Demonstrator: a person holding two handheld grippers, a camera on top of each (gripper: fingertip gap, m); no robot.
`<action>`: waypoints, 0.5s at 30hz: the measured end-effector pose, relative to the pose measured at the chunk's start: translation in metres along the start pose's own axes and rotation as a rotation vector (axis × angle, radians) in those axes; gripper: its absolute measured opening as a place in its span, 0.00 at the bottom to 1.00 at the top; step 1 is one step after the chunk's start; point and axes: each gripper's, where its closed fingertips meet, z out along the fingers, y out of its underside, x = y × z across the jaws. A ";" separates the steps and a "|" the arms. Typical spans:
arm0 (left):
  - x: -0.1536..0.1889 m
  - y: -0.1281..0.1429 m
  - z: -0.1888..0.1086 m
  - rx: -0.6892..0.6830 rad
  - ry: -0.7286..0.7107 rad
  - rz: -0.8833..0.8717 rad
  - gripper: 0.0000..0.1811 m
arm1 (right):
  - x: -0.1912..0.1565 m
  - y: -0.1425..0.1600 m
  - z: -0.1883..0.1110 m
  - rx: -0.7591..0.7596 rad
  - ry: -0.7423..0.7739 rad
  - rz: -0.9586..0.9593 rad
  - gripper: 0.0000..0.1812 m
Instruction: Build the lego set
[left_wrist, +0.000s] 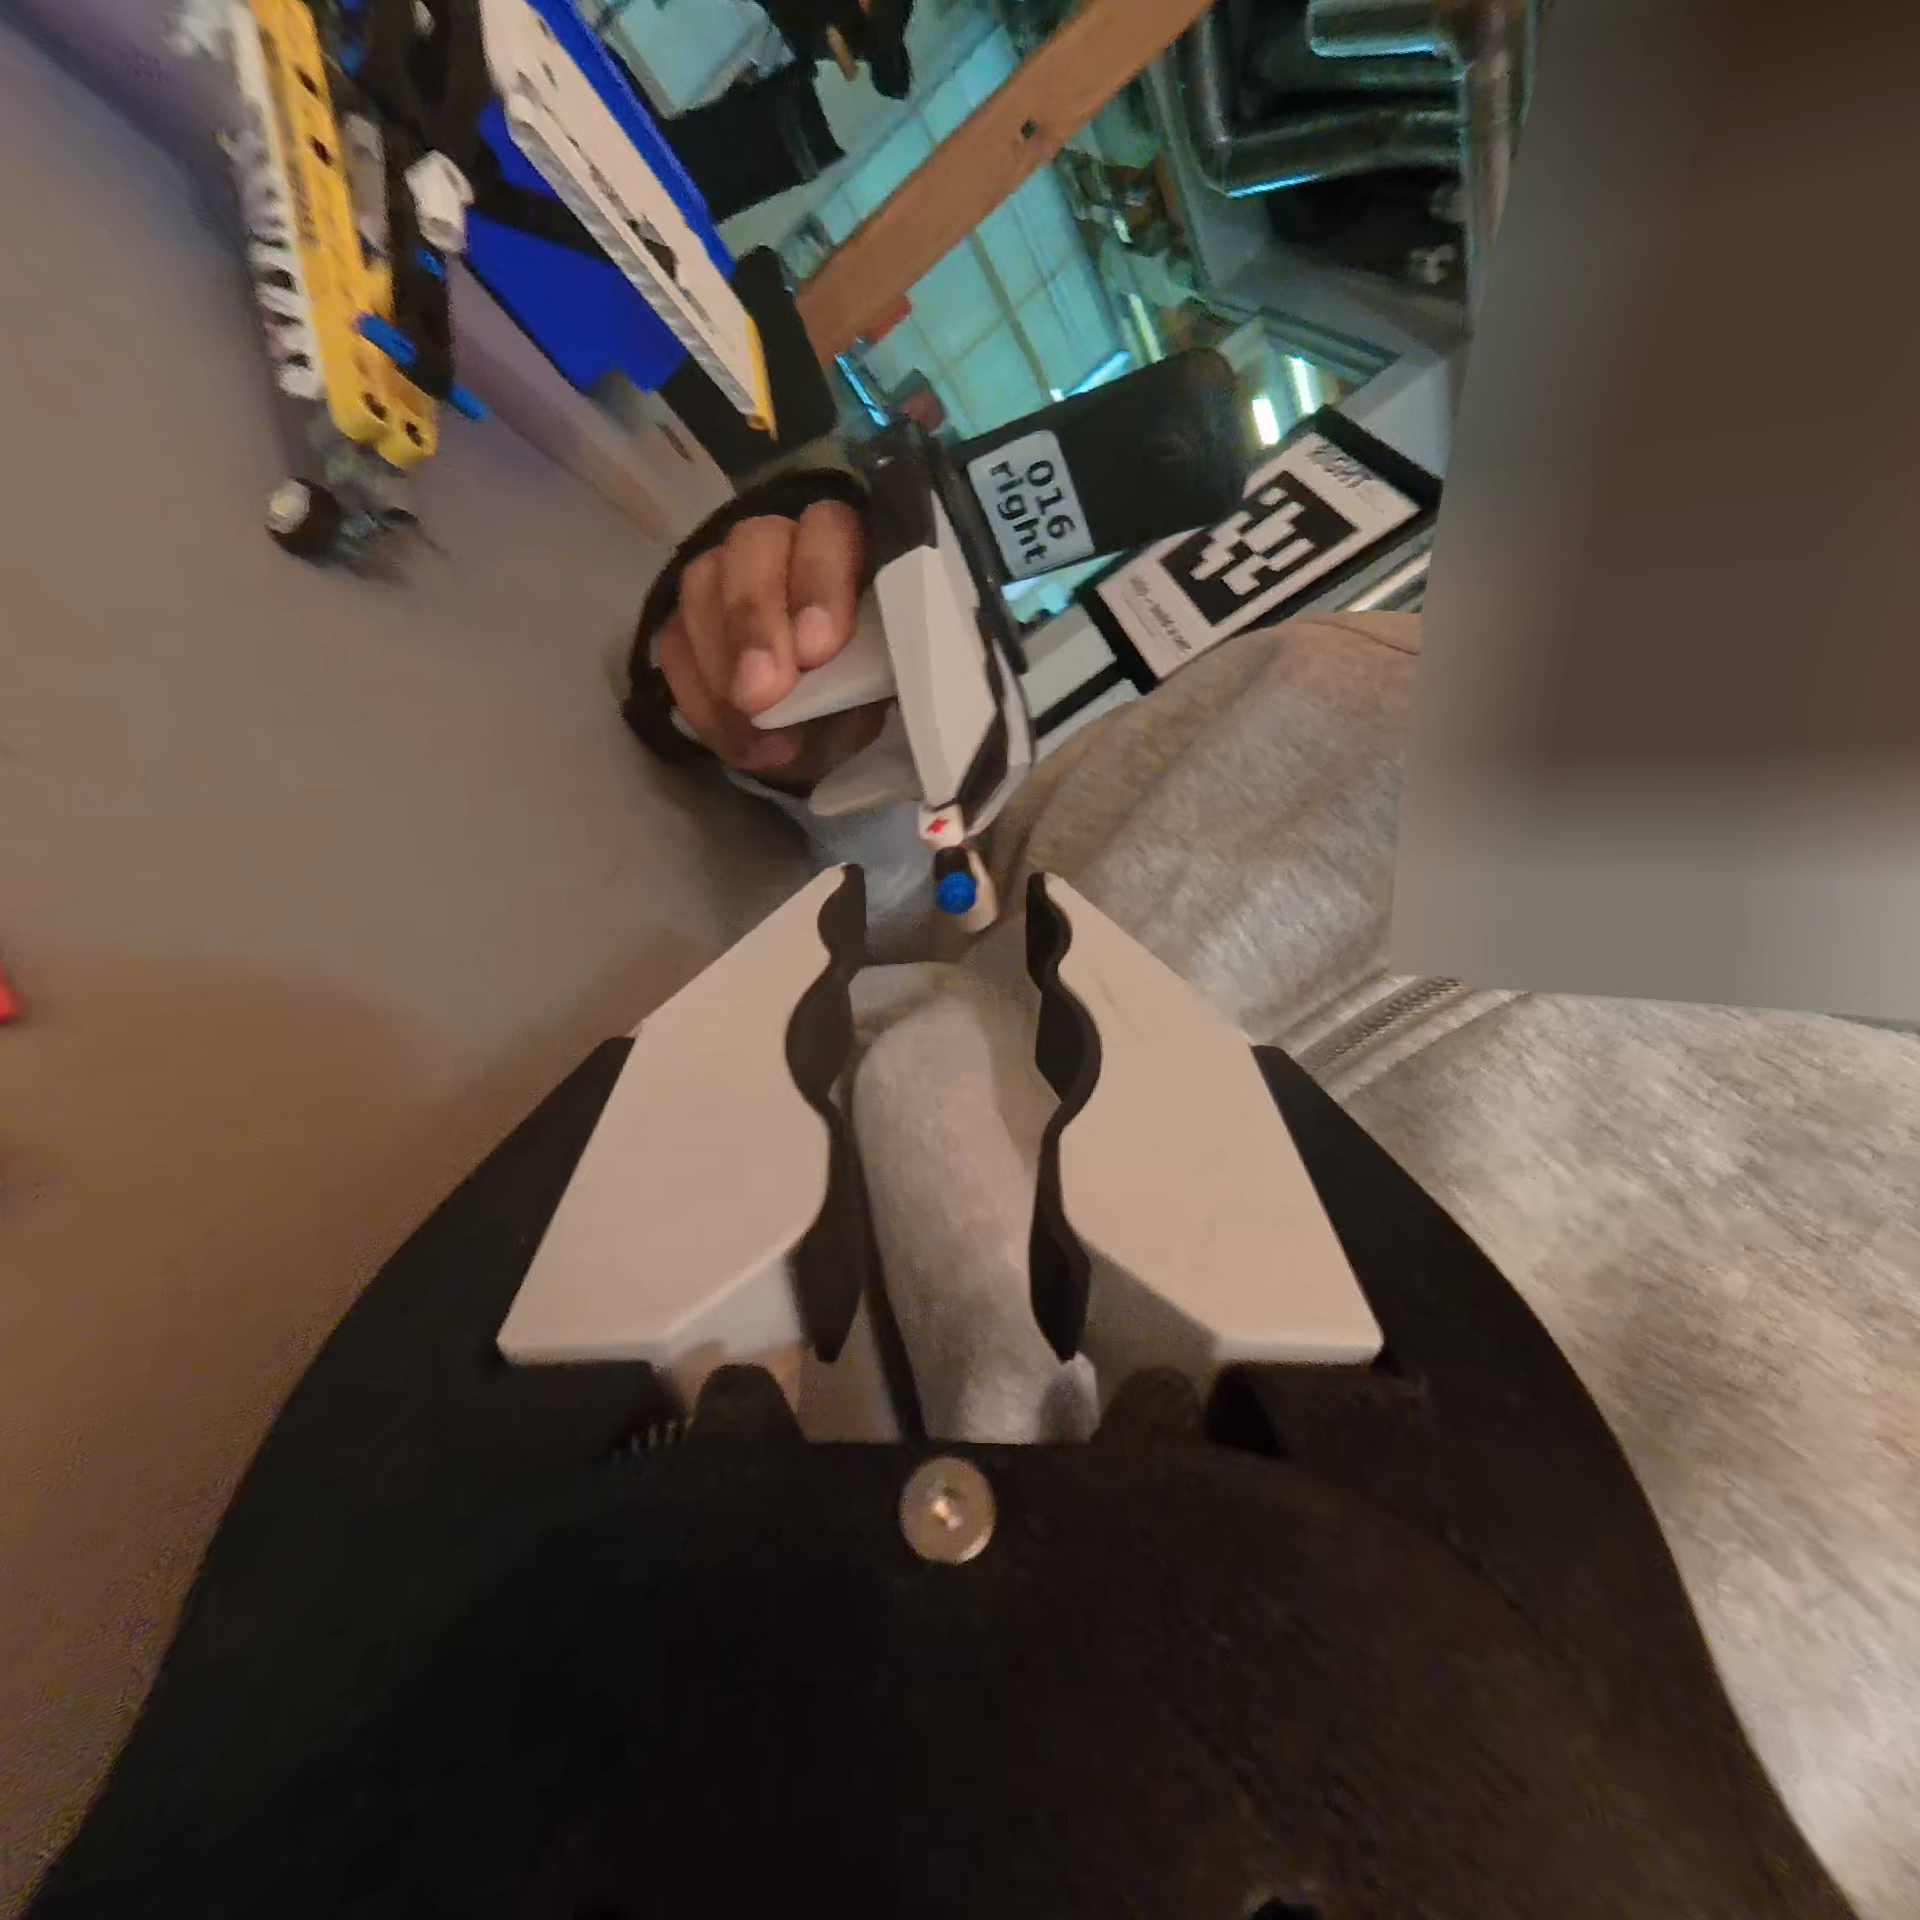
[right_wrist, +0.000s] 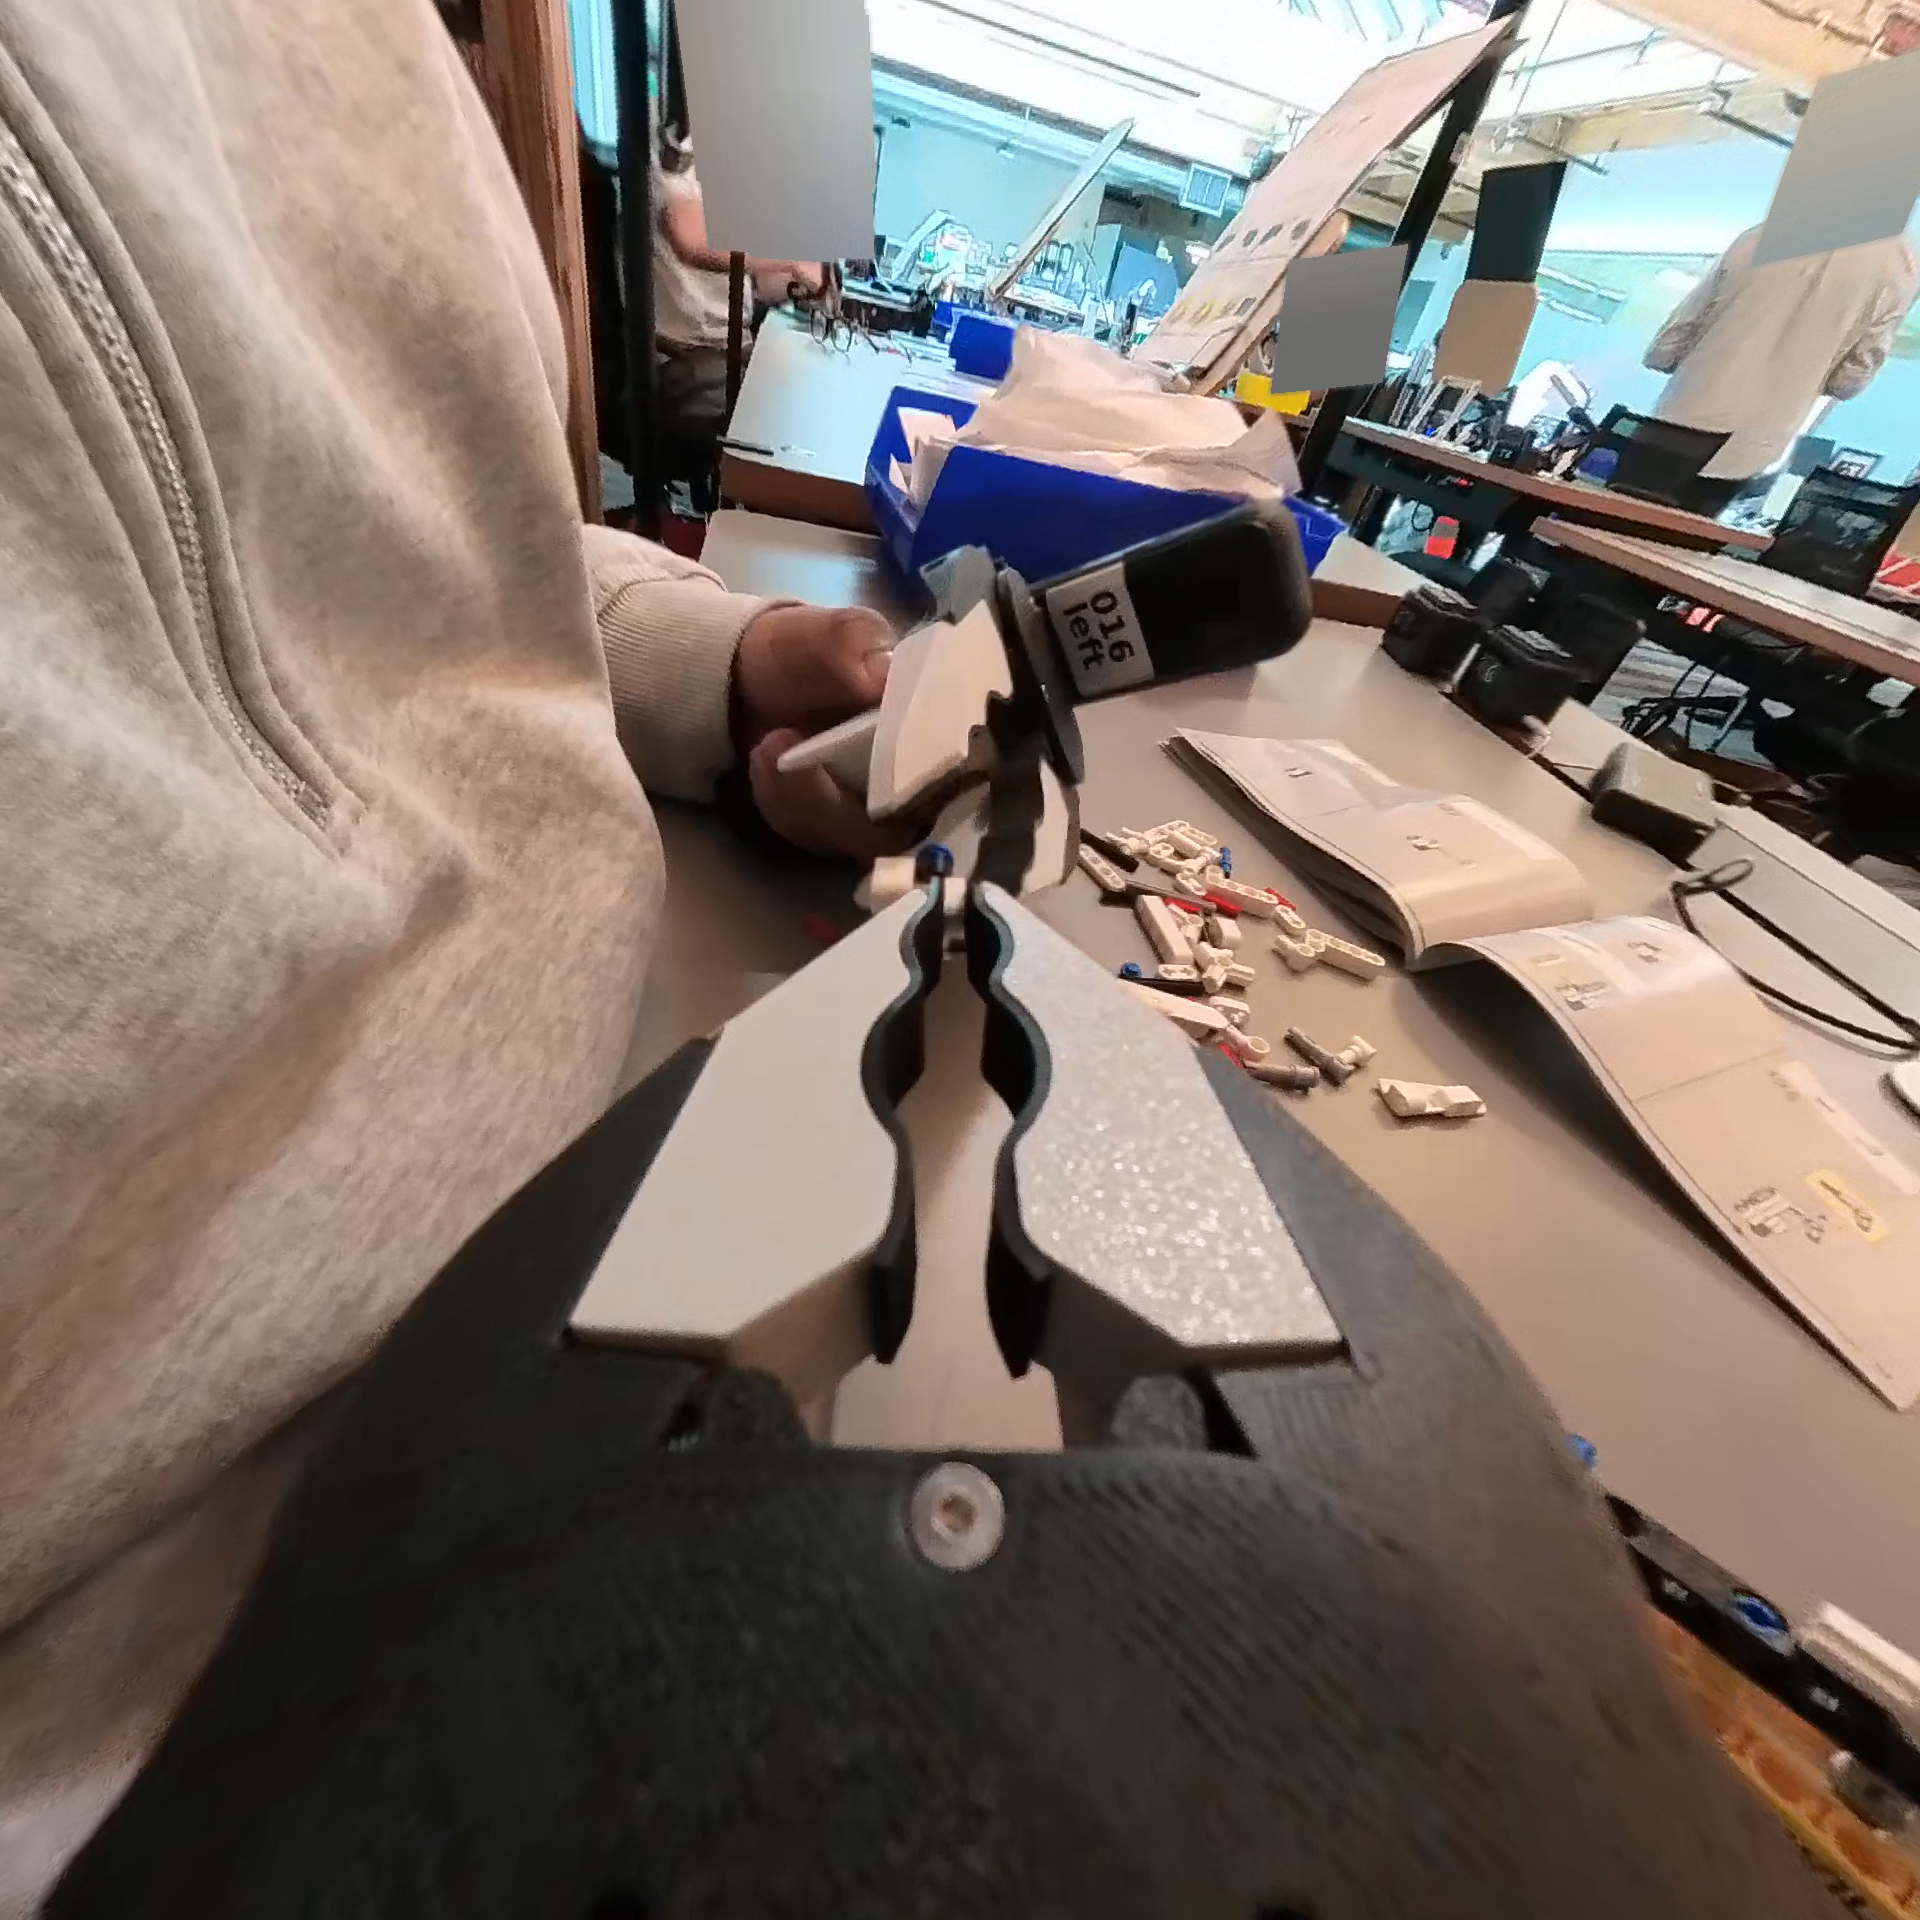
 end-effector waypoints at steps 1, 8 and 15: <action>0.002 0.001 0.002 -0.005 0.023 -0.015 0.16 | -0.001 0.001 0.001 -0.011 0.004 -0.019 0.01; 0.000 0.004 0.002 -0.017 0.015 -0.044 0.03 | -0.002 -0.004 0.002 0.031 0.057 -0.124 0.08; -0.001 -0.002 -0.001 0.019 0.030 -0.076 0.03 | -0.006 0.002 0.008 -0.019 0.073 -0.183 0.18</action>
